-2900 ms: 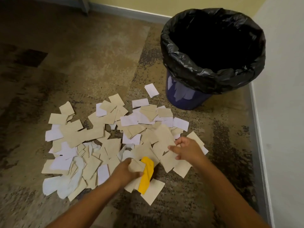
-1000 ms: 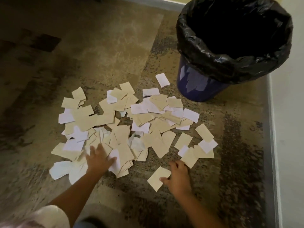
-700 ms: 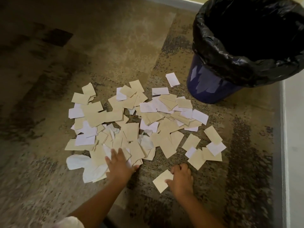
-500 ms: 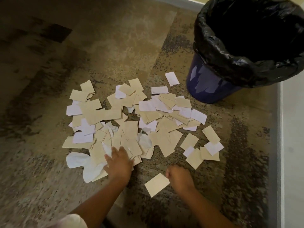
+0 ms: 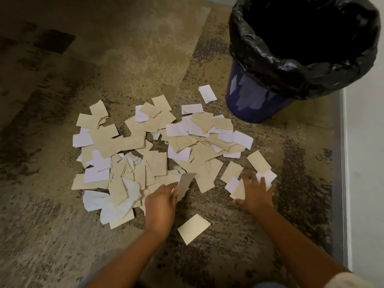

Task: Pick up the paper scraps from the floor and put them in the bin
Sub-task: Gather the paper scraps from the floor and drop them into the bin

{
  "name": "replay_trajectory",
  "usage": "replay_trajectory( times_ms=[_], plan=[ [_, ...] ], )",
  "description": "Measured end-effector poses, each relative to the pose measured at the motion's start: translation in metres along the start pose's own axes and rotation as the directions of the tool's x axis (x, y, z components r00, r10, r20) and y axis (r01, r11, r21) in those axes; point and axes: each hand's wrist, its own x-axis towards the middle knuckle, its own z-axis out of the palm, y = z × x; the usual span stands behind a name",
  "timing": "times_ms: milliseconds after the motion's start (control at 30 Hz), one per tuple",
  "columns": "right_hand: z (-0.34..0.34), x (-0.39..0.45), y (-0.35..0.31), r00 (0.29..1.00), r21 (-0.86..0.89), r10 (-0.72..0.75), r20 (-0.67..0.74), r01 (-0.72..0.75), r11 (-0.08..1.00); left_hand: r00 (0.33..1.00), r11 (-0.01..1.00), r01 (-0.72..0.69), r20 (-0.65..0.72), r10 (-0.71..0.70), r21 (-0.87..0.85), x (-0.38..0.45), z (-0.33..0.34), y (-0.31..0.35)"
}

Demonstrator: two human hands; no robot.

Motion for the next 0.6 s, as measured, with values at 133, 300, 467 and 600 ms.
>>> replay_trajectory(
  times_ms=[133, 300, 467, 600],
  plan=[
    [0.005, -0.005, -0.001, 0.996, -0.046, -0.066, 0.061, 0.068, 0.997, 0.987, 0.97, 0.16, 0.034, -0.156, -0.184, -0.001, 0.002, 0.009],
    [-0.003, -0.02, -0.002, 0.993, -0.032, -0.114, -0.012, 0.114, 0.993, 0.985, 0.959, 0.152, 0.115, -0.128, -0.239, 0.019, -0.005, 0.024],
    [-0.04, -0.038, -0.006, 0.982, 0.111, -0.073, -0.172, 0.093, 0.989, 0.988, 0.95, 0.136, 0.114, -0.108, -0.28, 0.044, -0.022, 0.04],
    [-0.09, -0.055, -0.002, 0.969, 0.573, 0.041, -0.245, 0.111, 0.812, 0.99, 0.935, 0.105, 0.127, -0.065, -0.34, 0.058, -0.036, 0.052]
  ],
)
